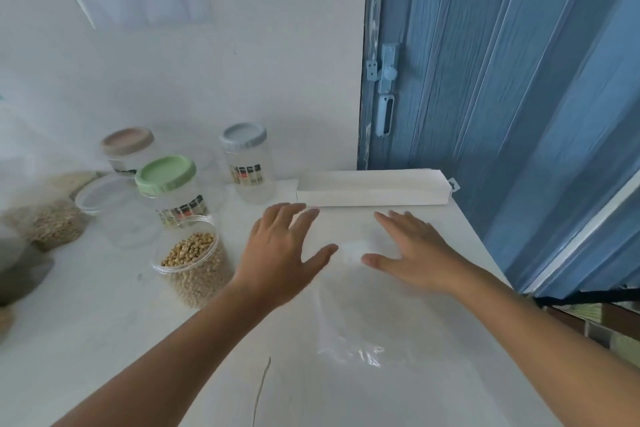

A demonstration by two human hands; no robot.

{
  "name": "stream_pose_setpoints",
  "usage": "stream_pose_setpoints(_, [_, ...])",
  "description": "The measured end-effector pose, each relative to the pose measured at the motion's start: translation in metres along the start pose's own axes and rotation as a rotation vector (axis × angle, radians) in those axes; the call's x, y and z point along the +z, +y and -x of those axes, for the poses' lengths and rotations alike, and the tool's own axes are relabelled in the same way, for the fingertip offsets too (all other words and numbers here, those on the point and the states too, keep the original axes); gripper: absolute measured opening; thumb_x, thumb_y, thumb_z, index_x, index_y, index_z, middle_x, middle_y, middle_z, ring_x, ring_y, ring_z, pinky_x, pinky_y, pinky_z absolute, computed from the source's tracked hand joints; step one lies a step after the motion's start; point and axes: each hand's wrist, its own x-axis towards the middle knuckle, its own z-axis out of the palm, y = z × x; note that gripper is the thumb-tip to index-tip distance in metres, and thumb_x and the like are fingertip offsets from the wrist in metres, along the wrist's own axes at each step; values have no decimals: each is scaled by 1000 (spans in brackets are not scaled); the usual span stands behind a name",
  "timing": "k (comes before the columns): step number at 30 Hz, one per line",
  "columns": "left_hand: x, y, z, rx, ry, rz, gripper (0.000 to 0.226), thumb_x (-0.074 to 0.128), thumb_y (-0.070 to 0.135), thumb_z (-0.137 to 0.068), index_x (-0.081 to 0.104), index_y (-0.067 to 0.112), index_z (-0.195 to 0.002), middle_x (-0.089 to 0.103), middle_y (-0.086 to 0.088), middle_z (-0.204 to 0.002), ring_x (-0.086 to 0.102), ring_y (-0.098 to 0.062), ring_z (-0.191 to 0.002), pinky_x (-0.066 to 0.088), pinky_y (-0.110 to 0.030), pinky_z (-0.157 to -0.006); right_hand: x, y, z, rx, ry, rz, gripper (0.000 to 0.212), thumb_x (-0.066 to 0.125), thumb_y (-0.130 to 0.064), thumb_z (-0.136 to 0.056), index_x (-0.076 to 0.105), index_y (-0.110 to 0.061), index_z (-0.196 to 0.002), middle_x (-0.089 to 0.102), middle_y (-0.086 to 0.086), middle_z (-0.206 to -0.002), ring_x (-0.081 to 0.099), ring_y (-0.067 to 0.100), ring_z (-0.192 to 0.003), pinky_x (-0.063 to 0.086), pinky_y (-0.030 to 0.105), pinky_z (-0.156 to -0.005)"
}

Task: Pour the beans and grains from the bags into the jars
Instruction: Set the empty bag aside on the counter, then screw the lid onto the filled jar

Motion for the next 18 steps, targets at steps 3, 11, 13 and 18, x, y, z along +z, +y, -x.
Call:
stream_pose_setpoints(3, [-37, -20, -2, -187, -133, -227, 92, 33, 83, -91, 36, 21, -159, 32, -10, -166, 17, -35, -157, 22, -53, -125, -3, -34, -13, -106, -2, 44, 94, 42, -81, -92, 0, -39, -165, -9, -6, -174, -14, 19, -160, -2, 46, -129])
stream_pose_setpoints(11, [-85, -80, 35, -534, -100, -225, 110, 45, 88, -81, 23, 19, -163, 23, -17, -166, 14, -39, -153, 26, -55, -121, 20, -117, -53, -263, -102, 104, 108, 46, -90, -82, -4, -42, -164, -3, -1, -174, -9, 22, -160, -1, 49, -129])
stream_pose_setpoints(13, [-89, -90, 45, -595, -100, -162, 118, 47, 93, -75, 20, 19, -163, 25, -16, -163, 18, -38, -150, 29, -55, -119, 28, -131, -59, -285, -143, 126, 113, 52, -91, -77, -1, -41, -164, 8, 1, -173, 1, 23, -160, 5, 48, -128])
stream_pose_setpoints(18, [-90, -110, 63, -757, -123, 329, 134, 70, 92, -54, 23, 25, -160, 42, -6, -157, 47, -24, -139, 46, -48, -111, 43, -150, -64, -302, -253, 241, 123, 70, -81, -71, 3, -36, -164, 37, 5, -157, 33, 31, -146, 30, 45, -118])
